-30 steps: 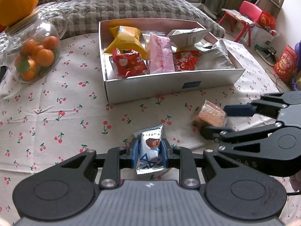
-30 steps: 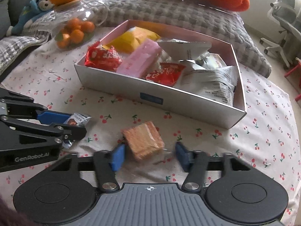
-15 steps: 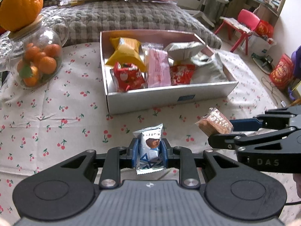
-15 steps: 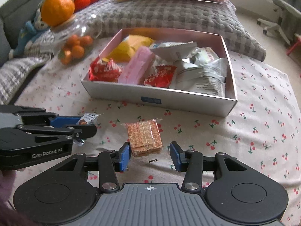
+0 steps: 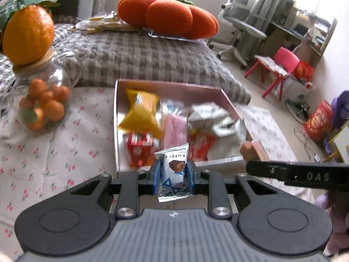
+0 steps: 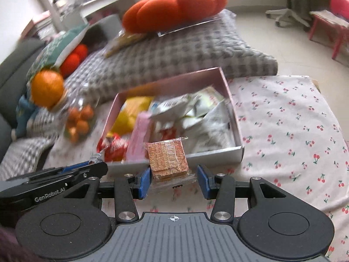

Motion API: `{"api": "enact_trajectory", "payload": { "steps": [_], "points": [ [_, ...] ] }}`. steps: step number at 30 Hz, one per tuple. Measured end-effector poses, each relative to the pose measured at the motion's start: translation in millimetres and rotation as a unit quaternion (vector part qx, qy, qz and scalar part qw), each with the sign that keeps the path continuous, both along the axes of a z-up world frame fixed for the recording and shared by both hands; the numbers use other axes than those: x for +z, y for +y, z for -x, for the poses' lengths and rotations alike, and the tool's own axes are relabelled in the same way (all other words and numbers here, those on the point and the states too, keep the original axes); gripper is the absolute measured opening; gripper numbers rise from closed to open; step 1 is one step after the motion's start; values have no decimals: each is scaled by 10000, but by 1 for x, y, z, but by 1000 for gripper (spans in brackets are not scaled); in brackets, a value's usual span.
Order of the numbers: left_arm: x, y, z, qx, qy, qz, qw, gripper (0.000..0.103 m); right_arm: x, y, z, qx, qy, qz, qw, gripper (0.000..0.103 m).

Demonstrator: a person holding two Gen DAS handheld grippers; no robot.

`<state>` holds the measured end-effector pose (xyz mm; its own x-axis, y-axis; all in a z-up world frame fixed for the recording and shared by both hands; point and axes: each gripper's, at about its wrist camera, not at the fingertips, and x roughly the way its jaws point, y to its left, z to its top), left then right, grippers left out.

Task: Organize snacks
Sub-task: 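Lift both held packs up and carry them over the box, then lower both packs into the box and open both tools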

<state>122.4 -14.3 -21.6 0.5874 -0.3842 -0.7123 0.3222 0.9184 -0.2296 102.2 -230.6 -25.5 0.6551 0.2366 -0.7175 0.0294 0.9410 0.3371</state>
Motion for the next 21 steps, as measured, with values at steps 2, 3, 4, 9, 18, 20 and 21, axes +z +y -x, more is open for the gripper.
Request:
{"api": "enact_trajectory", "payload": {
  "steps": [2,3,4,9,18,20,21],
  "points": [
    [-2,-6,-10,5,-116,-89,9999,23,-2,-1,-9,-91,-37,32,9999,44],
    [-4,-9,-14,12,-160,-151,9998,23,-4,-1,-13,-125,-61,64,9999,44],
    [-8,-12,-19,19,-183,-206,9996,23,-6,0,-18,-149,-82,95,9998,44],
    [-21,-18,-34,59,-179,-312,9993,23,-17,1,-32,-254,-162,131,9995,45],
    [-23,-10,-39,107,-358,-289,9989,42,-25,7,-38,-259,-238,21,9994,54],
    [-21,-9,-38,78,-388,-266,9989,46,-22,8,-36,-259,-301,20,9992,64],
    [-20,-9,-37,54,-400,-276,9988,48,-20,9,-35,-265,-336,27,9991,69]
  ]
}}
